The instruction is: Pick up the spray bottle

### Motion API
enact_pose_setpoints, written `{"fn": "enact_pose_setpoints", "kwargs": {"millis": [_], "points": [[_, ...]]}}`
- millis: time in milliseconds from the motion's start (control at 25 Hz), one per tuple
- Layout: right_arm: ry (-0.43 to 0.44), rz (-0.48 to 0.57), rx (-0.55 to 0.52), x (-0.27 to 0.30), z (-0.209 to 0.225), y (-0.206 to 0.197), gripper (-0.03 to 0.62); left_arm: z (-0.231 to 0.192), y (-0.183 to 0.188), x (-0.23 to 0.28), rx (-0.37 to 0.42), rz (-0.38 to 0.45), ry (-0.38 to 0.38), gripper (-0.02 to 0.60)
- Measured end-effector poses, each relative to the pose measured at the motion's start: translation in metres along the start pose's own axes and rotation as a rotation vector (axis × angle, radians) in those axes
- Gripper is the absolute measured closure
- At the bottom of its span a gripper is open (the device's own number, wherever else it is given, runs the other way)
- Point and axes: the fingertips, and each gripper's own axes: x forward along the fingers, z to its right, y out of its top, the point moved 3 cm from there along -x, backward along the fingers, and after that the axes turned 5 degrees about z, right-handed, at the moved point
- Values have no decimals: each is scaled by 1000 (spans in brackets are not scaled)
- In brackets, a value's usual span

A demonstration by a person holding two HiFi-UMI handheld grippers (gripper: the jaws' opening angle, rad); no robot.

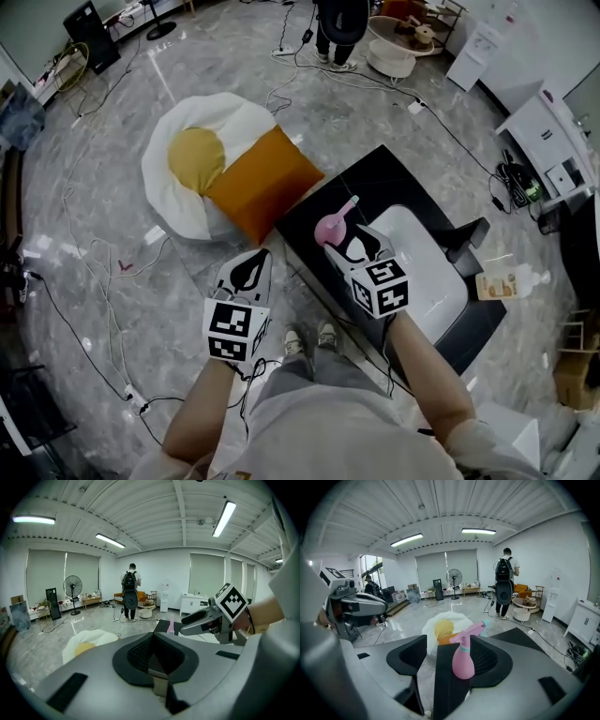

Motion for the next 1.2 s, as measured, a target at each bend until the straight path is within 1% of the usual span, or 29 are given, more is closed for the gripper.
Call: {"fn": "enact_pose_setpoints", "kwargs": {"millis": [320, 480, 680, 720, 840, 1000, 1200], "points": [[-6, -86, -22, 46, 28, -32, 298, -4, -19, 31, -10, -60, 21, 563], [-14, -85, -48, 59, 36, -39, 298, -7, -31, 37, -3, -98, 34, 563], [-22, -55, -68, 71, 41, -41, 299, -7, -52, 33, -22, -150, 55, 563], [-30, -49, -71, 72, 43, -41, 304, -6, -56, 32, -27, -157, 60, 563], [-43, -33, -76, 74, 48, -39, 402, -7, -62, 28, -50, -166, 90, 563], [-10, -18, -82, 69, 50, -29, 430, -11, -57, 24, -75, -153, 132, 563], [35, 28, -99, 46, 45, 1, 431, -18, -34, 16, -48, -111, 163, 563]]}}
